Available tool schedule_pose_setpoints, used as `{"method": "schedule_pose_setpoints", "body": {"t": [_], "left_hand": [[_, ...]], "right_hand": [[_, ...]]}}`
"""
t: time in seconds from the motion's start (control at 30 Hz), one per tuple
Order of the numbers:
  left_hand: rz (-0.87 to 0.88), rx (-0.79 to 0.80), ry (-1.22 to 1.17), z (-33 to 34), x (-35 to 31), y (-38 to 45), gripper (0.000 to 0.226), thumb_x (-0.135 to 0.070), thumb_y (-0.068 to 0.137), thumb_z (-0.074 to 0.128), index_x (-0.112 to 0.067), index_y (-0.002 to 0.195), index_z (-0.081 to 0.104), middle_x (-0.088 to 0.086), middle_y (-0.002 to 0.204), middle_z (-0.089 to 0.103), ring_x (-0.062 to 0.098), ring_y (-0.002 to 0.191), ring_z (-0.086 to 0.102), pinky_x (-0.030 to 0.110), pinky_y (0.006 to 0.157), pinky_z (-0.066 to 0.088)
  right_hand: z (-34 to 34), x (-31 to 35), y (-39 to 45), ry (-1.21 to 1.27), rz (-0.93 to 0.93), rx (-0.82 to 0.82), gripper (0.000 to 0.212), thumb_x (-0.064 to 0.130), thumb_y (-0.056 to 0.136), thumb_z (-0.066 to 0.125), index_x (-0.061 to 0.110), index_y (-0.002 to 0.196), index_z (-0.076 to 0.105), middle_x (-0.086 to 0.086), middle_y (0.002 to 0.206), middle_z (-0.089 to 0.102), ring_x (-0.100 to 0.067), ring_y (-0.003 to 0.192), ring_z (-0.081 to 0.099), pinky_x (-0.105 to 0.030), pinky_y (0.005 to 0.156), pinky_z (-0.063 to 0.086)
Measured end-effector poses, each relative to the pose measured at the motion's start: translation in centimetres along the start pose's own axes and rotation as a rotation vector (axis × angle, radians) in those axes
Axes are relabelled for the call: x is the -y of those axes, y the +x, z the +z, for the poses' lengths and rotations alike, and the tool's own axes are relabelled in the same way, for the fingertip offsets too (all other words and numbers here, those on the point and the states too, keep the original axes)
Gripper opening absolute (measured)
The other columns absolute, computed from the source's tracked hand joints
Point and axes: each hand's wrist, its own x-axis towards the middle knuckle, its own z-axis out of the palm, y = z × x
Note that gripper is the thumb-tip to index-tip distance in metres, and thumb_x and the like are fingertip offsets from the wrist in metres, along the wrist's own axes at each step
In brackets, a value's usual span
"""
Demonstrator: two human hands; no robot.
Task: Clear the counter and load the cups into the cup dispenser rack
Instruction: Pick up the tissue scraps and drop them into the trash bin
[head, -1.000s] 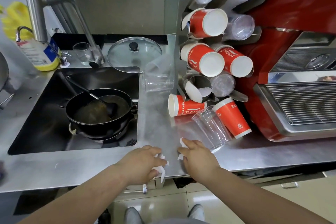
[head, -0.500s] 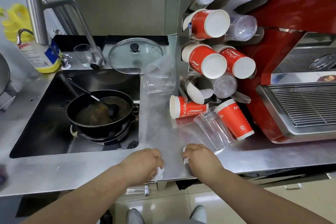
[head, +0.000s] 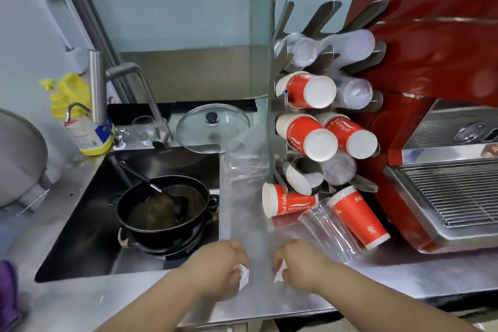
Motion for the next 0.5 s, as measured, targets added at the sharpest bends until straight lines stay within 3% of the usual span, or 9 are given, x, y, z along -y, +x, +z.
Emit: {"method": "schedule_pose_setpoints", "body": {"t": [0.07, 0.17, 0.23, 0.33, 0.5], "left_hand": [[0.001, -0.042, 0.003, -1.7, 0.9, 0.0, 0.034, -0.026, 0.085, 0.046, -0.029, 0.113, 0.066, -0.005, 0.115, 0.057, 0.018, 0.105, 0.058, 0.023, 0.083, 0.045], [0.002, -0.089, 0.024, -4.3, 1.9, -0.2, 0.032, -0.027, 0.087, 0.045, -0.03, 0.11, 0.067, -0.007, 0.117, 0.058, 0.015, 0.107, 0.058, 0.031, 0.09, 0.048], [0.002, -0.112, 0.052, -6.1, 2.3, -0.4, 0.032, -0.028, 0.087, 0.044, -0.029, 0.108, 0.067, -0.007, 0.115, 0.058, 0.012, 0.106, 0.058, 0.033, 0.09, 0.048], [0.021, -0.166, 0.101, -8.6, 2.7, -0.8, 0.03, -0.028, 0.088, 0.044, -0.031, 0.108, 0.067, -0.008, 0.113, 0.059, 0.012, 0.106, 0.057, 0.032, 0.089, 0.048], [0.001, -0.225, 0.159, -12.4, 2.9, -1.9, 0.036, -0.036, 0.089, 0.036, -0.034, 0.109, 0.065, -0.01, 0.113, 0.057, 0.012, 0.103, 0.058, 0.027, 0.086, 0.047]], "right_hand": [[-1.5, 0.7, 0.5, 0.02, -0.029, -0.03, 0.024, 0.023, 0.082, 0.064, 0.025, 0.106, 0.068, -0.002, 0.119, 0.061, -0.023, 0.109, 0.059, -0.029, 0.088, 0.05], [-3.8, 1.7, 1.0, -0.035, -0.064, -0.069, 0.026, 0.027, 0.082, 0.064, 0.022, 0.107, 0.067, -0.005, 0.115, 0.063, -0.025, 0.107, 0.058, -0.032, 0.087, 0.051], [-5.6, 2.4, 1.1, -0.052, -0.086, -0.103, 0.022, 0.028, 0.083, 0.064, 0.02, 0.104, 0.067, -0.006, 0.111, 0.064, -0.026, 0.1, 0.059, -0.028, 0.078, 0.049], [-8.5, 3.7, 1.0, -0.095, -0.151, -0.151, 0.017, 0.027, 0.086, 0.062, 0.016, 0.097, 0.067, -0.007, 0.101, 0.065, -0.023, 0.085, 0.054, -0.022, 0.057, 0.036], [-13.3, 5.8, 0.2, -0.155, -0.213, -0.25, 0.021, 0.025, 0.085, 0.054, 0.023, 0.102, 0.066, -0.005, 0.106, 0.066, -0.024, 0.102, 0.058, -0.03, 0.077, 0.047]]}}
